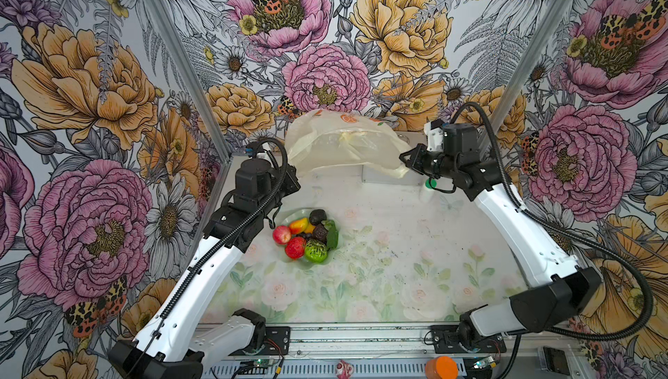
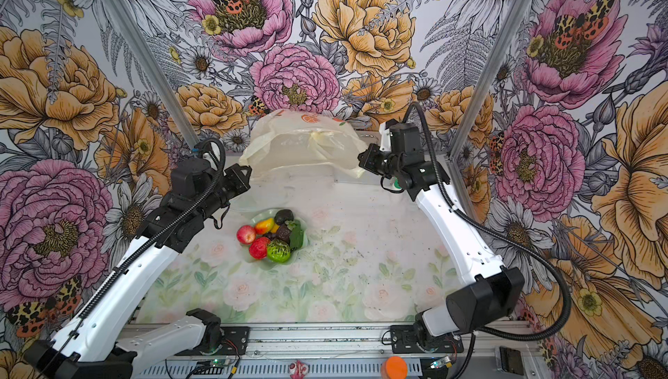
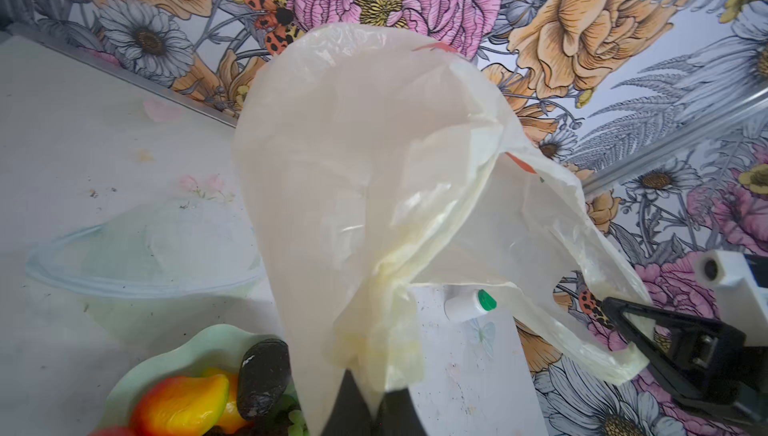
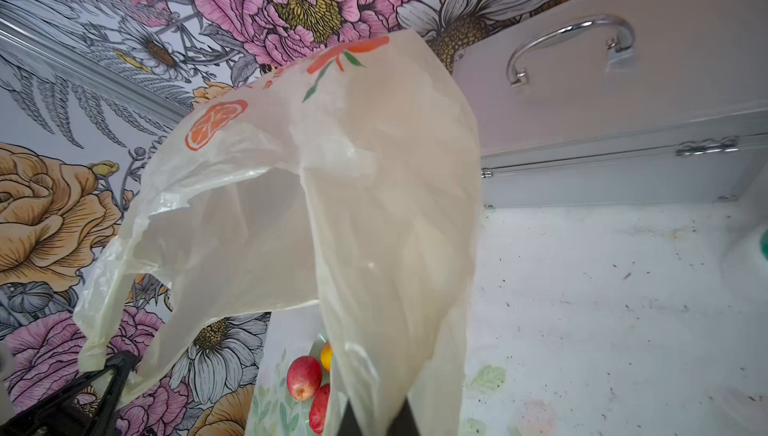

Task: Place the fruits into the plastic bag
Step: 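Lay the bag down with the left gripper while the right gripper releases and withdraws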

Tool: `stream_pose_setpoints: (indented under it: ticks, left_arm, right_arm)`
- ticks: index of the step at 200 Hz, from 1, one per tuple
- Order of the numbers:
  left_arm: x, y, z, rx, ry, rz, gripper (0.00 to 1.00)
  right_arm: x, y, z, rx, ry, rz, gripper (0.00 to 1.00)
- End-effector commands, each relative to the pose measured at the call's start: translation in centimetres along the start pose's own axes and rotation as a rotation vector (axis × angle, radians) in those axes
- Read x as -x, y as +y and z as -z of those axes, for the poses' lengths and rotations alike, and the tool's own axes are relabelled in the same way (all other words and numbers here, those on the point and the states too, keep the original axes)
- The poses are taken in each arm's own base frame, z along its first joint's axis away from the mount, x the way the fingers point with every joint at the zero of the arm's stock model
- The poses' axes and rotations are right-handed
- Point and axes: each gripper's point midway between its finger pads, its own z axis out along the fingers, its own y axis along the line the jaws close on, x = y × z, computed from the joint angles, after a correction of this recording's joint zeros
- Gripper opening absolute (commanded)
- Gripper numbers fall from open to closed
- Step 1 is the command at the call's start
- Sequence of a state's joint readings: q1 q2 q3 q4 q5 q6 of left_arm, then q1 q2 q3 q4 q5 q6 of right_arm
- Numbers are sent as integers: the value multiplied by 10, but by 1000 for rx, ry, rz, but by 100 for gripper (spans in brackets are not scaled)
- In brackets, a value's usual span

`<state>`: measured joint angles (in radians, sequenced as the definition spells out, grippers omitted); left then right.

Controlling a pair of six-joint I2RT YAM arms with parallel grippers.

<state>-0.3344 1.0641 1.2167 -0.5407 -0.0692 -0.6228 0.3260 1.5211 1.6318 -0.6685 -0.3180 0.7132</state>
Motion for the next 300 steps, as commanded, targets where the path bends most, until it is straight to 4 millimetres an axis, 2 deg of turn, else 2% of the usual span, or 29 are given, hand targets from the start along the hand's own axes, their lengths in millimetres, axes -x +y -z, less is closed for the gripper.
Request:
stream_pose_setpoints:
  ticks: [1, 34, 53, 86, 116, 175, 232, 273, 300]
  left_arm:
    - [7, 15, 16, 10, -6, -4, 0]
    - [21, 37, 40, 57, -55, 7, 0]
    - [19, 53, 50, 94, -66, 15, 0]
    - [0, 83, 60, 148, -43, 46, 1]
    - [-14, 102, 65, 156, -28, 101, 2]
    - [-34, 115, 62, 164, 2, 123, 2]
    - [-42, 124, 61, 186, 5, 141, 0]
    - [-44, 132, 62, 221, -3, 144, 0]
    - [-48, 137, 61, 237, 6, 147, 0]
  right_arm:
    - [3, 24, -22, 38, 14, 61, 0]
    - [2, 60, -57, 98, 47, 113, 0]
    - [-4, 69, -79, 116, 77, 123, 0]
    - [-20, 79, -112, 144, 139, 127, 0]
    - [-34, 82, -133, 147, 178, 125, 0]
    - [-54, 82, -151, 142, 224, 126, 0]
    - [-53, 86, -163, 148, 224, 119, 0]
    - [-59, 84, -179, 158, 252, 95, 0]
    - [-56, 86, -179, 165, 249, 95, 20]
